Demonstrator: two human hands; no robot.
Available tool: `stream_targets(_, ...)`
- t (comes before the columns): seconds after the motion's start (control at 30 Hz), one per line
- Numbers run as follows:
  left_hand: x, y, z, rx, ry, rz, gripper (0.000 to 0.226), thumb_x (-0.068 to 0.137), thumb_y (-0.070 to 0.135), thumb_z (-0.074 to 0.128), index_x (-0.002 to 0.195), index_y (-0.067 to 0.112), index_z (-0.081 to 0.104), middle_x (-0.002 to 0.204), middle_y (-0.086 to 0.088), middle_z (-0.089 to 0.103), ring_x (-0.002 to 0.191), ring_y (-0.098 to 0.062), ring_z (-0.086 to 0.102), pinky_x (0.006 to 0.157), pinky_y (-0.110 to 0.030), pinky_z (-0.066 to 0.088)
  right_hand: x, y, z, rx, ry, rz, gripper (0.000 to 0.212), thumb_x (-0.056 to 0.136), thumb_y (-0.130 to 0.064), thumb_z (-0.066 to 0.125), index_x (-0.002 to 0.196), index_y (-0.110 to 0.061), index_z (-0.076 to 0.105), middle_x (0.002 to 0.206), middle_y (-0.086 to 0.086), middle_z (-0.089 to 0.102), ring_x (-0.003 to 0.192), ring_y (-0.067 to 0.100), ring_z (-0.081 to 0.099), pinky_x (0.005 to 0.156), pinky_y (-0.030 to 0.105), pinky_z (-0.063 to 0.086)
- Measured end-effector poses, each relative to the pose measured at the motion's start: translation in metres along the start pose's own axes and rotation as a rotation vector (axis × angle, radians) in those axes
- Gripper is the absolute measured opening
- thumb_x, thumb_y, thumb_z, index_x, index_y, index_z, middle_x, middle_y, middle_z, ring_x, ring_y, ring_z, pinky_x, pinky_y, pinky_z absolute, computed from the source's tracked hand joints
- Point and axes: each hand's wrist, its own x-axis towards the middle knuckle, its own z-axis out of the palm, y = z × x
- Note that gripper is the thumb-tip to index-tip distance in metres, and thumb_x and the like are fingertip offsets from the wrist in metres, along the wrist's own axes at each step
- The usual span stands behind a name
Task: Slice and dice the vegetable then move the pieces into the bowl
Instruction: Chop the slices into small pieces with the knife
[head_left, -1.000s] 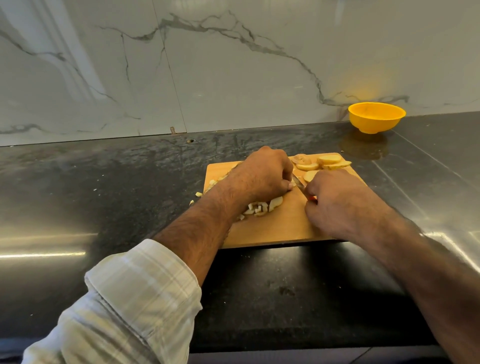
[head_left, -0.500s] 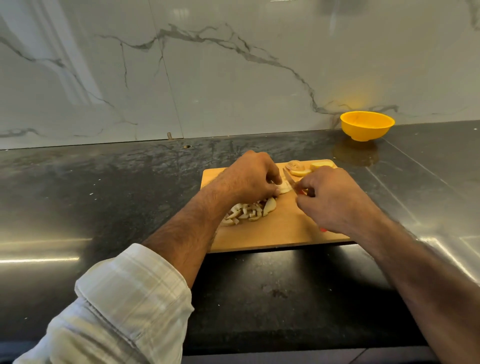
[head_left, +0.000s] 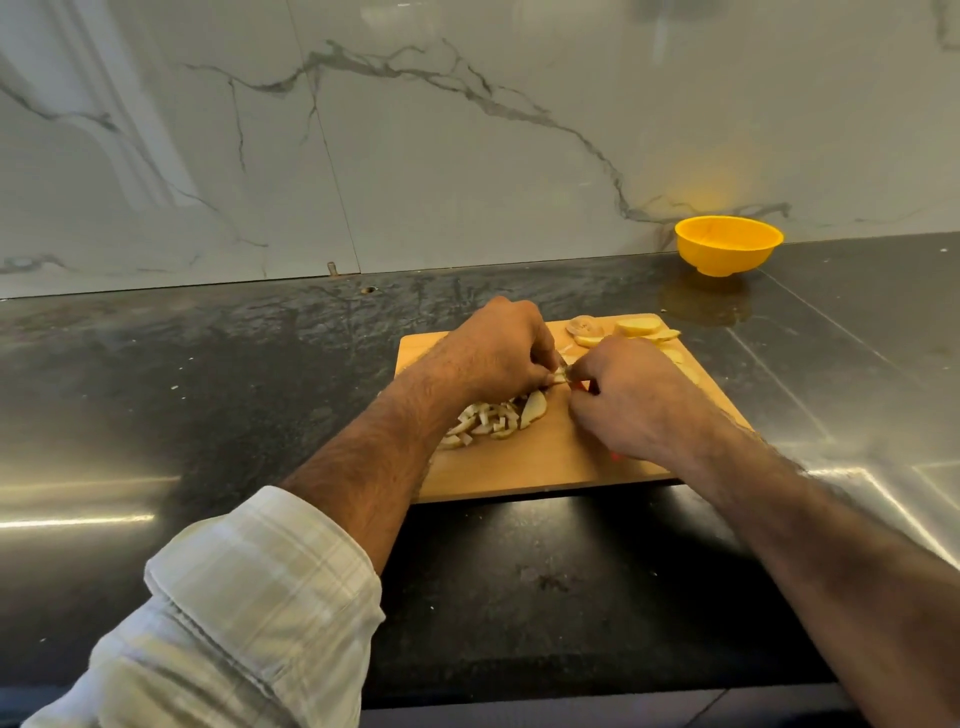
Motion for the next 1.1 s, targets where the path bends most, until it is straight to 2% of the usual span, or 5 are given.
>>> stream_targets(0.17,-0.004,-0.007,-0.004,-0.034,0.047,0.001,0.012,0.088,0.024,0.086,0.099,0.022,0.084,0.093,0.011,0.077,0.085,-0.003,0.07,0.084,-0.029,0.063,-0.011,0.006,-0.008,0.04,0.04,-0.058,0.029,0.097,-0.027,0.067,0.125,-0.024,0.076,0.089,-0.009,0.062,0.077,0.009,0.057,0.055,0.019,0.038)
stream_targets(0.57,-0.001,-0.004,-0.004,-0.036,0.008,0.012,0.004,0.087,0.021,0.087,0.089,0.022,0.085,0.087,0.012,0.078,0.083,-0.003,0.071,0.082,-0.027,0.063,0.002,-0.009,0.005,-0.078,-0.03,-0.048,0.026,0.094,-0.029,0.068,0.119,-0.022,0.074,0.093,-0.005,0.066,0.084,0.014,0.061,0.076,0.03,0.059)
stream_targets(0.77,-0.005,-0.015,-0.01,-0.023,0.096,0.016,0.01,0.088,0.016,0.08,0.096,0.02,0.085,0.089,0.011,0.077,0.085,-0.004,0.07,0.081,-0.026,0.062,-0.01,0.004,-0.008,0.092,0.058,-0.083,0.028,0.099,-0.027,0.066,0.125,-0.024,0.075,0.095,-0.005,0.066,0.077,0.009,0.058,0.06,0.021,0.044)
stream_targets(0.9,-0.004,-0.015,-0.01,-0.011,0.088,0.009,0.01,0.087,0.014,0.08,0.091,0.02,0.085,0.079,0.013,0.074,0.07,-0.002,0.066,0.062,-0.017,0.053,-0.015,0.0,-0.006,0.045,0.033,-0.093,0.028,0.097,-0.028,0.068,0.123,-0.025,0.076,0.083,-0.013,0.062,0.075,0.01,0.058,0.056,0.02,0.039)
stream_targets(1.1,-0.001,-0.012,-0.004,-0.035,0.017,0.005,0.004,0.089,0.02,0.084,0.088,0.024,0.084,0.086,0.011,0.076,0.081,-0.004,0.07,0.074,-0.023,0.06,-0.012,-0.009,0.002,-0.063,-0.054,-0.039,0.03,0.091,-0.028,0.07,0.121,-0.027,0.075,0.094,-0.008,0.068,0.085,0.012,0.062,0.074,0.029,0.06)
